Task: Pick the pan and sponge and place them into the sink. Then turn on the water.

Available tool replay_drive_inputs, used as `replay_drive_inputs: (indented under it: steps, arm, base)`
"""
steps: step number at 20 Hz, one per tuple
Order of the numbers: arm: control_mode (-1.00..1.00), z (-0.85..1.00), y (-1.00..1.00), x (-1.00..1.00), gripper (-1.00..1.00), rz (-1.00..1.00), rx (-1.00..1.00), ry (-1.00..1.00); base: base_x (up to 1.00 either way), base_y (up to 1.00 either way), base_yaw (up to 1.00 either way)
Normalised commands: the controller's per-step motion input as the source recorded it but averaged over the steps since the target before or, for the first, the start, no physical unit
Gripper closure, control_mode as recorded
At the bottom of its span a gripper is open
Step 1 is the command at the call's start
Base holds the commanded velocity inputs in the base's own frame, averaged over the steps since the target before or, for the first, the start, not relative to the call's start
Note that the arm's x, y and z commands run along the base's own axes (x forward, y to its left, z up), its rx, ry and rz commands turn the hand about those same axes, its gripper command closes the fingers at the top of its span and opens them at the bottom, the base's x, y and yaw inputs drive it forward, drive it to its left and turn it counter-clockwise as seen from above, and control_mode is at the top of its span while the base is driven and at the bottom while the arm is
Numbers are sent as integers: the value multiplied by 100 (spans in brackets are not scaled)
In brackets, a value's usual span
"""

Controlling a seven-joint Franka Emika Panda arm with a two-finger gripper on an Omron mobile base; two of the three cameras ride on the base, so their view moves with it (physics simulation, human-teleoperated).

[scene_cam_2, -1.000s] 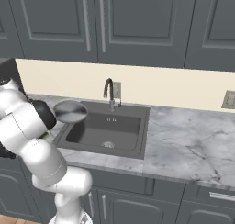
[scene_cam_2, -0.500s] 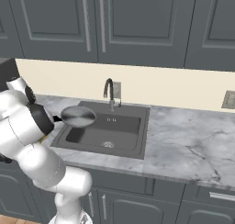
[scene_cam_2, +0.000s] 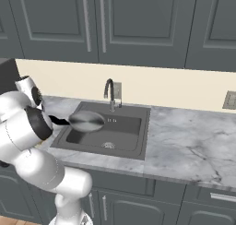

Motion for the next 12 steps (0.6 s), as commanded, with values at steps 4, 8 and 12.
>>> replay_drive_inputs:
  steps: [4,8,12]
  arm:
    - [-100,-13,-36,3,100,-9,-5,4]
    - [-100,-12,-34,5,100,-8,-5,2]
    - [-100,-9,-29,18,100,-5,-5,1]
  base:
    - [0,0,0]
    - [0,0,0]
    - [0,0,0]
